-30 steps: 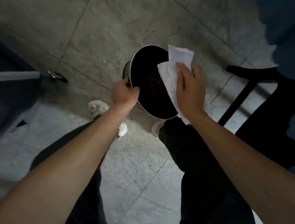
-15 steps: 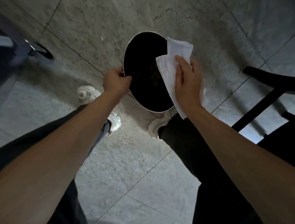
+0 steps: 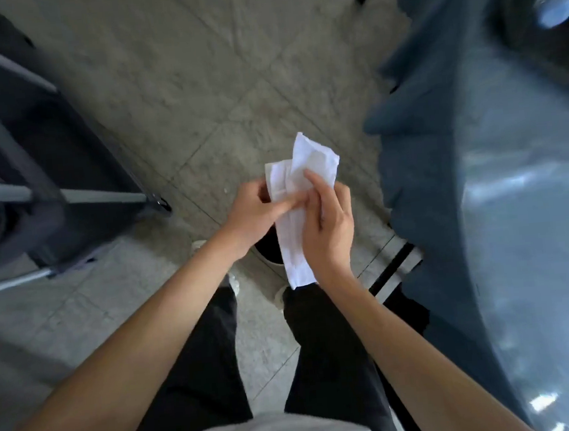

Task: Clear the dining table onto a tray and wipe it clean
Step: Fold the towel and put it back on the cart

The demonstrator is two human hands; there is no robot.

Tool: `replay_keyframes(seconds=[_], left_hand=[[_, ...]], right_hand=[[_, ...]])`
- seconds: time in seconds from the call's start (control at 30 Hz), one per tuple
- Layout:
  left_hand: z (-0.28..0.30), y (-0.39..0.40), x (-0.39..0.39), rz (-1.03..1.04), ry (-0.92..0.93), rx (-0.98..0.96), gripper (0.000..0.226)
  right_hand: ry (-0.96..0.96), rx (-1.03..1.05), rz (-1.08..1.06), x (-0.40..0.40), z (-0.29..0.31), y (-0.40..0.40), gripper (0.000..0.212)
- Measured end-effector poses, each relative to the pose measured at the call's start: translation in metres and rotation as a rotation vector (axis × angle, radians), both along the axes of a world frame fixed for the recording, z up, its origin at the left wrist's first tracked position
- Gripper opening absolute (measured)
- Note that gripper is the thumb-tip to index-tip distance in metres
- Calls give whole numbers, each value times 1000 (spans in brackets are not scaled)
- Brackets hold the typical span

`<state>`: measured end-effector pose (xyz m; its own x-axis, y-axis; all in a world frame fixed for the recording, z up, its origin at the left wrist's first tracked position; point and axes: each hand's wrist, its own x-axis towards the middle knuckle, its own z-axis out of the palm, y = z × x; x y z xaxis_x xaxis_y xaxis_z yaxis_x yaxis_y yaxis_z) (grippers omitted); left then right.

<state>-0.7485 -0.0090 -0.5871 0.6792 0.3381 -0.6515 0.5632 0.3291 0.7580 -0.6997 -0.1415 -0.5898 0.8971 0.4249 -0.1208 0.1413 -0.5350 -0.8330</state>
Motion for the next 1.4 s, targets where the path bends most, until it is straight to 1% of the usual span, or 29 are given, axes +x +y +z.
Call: replay_keyframes(seconds=[0.07,0.1,0.13,0.2,0.27,0.3,0.37,0.43,0.47,0.53,0.63,0.73,0.87,0.93,1.03,1.1,1.2,1.3,1.4], left_hand=[[55,6,11,33,-28,96,11],[79,10,14,34,-38,133,11],[101,15,17,35,-47,174,13],[136,28,20,20,-57,247,22],[165,43,24,17,-86,294,34],[177,53,25,19,-117,314,37],[198,73,31,38,-204,353,36],[215,95,37,75,-270,370,33],[221,107,41,96,-289,370,32],[230,136,47,128,-304,371,34],[232,187,60,190,-309,393,36],[221,252,73,285,-356,403,22],[226,341,89,343,-411,357,21],[237,382,92,381,-417,373,23],[257,435,94,380,-397,436,31],[266,464,92,413,-392,470,32],[273,505,85,509,-372,532,28],[279,544,78,608,-330,582,25],[279,584,70,748,-284,628,26]], right_hand=[[-23,80,34,17,55,3,36],[-15,112,46,27,78,3,36],[14,141,53,37,99,4,39],[110,219,70,58,135,6,52],[192,340,130,77,161,10,66],[233,393,172,88,173,15,69],[326,439,280,111,196,32,61],[375,427,436,134,217,58,43],[392,428,508,143,225,73,34],[421,463,573,159,238,110,26],[416,486,583,182,245,177,23],[383,438,618,205,241,251,19],[405,384,608,225,244,349,14],[414,375,637,231,253,397,14],[422,363,670,239,266,460,13],[418,357,715,241,272,497,14],[375,373,795,243,280,556,13],[358,395,897,241,284,616,23],[356,396,1024,238,285,684,24]])
